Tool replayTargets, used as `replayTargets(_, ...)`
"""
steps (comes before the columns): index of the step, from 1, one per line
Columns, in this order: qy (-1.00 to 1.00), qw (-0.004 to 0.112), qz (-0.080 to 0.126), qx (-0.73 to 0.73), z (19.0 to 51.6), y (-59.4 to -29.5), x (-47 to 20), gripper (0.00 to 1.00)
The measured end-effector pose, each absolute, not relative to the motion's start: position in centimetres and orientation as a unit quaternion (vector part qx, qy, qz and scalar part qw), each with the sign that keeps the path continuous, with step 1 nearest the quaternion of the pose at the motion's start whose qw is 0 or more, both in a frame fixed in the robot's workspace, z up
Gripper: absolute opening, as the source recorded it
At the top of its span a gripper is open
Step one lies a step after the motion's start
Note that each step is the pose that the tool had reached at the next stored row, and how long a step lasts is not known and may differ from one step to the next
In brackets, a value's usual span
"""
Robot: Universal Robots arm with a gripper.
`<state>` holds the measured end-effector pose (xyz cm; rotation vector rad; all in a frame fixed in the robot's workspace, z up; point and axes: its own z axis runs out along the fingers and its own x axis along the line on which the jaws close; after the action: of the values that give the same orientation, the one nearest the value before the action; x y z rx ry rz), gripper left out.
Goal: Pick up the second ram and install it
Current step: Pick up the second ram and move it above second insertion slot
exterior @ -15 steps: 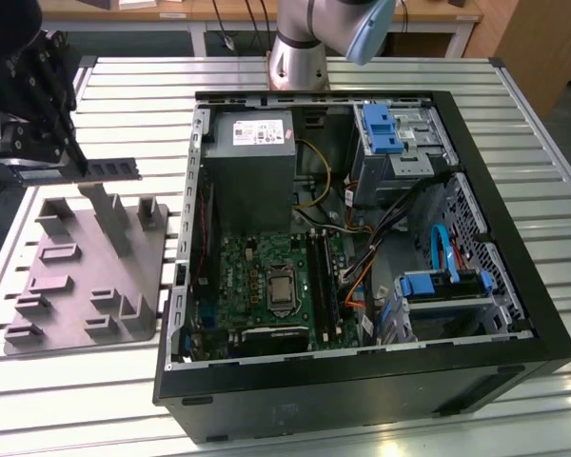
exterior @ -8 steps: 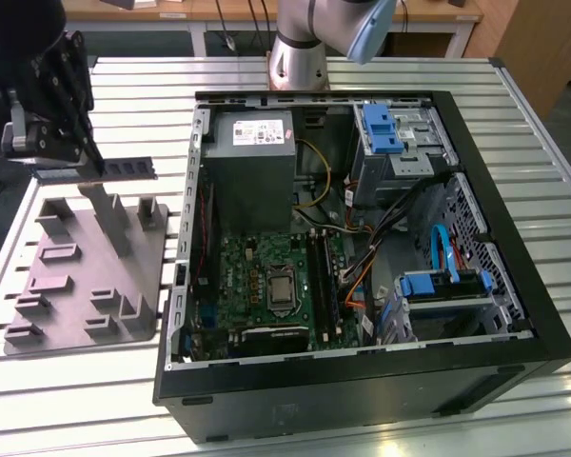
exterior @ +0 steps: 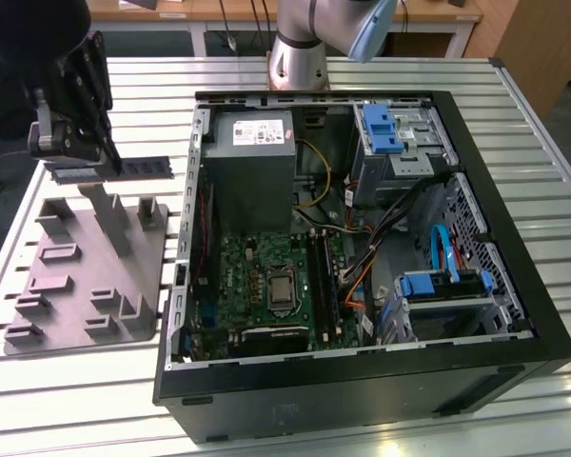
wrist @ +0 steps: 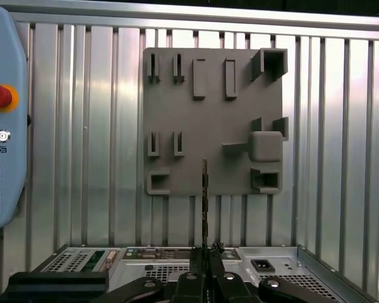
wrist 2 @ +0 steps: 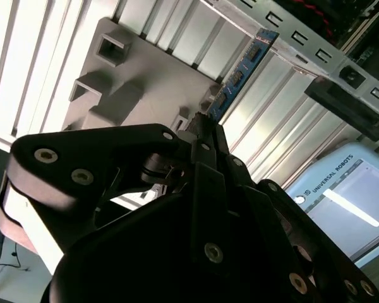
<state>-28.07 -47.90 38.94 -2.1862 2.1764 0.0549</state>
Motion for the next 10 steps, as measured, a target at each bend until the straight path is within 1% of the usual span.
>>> replayTargets(10, 0.705, 0.028, 0.018, -0.708, 38.9, -47.9, -25.7, 0.14)
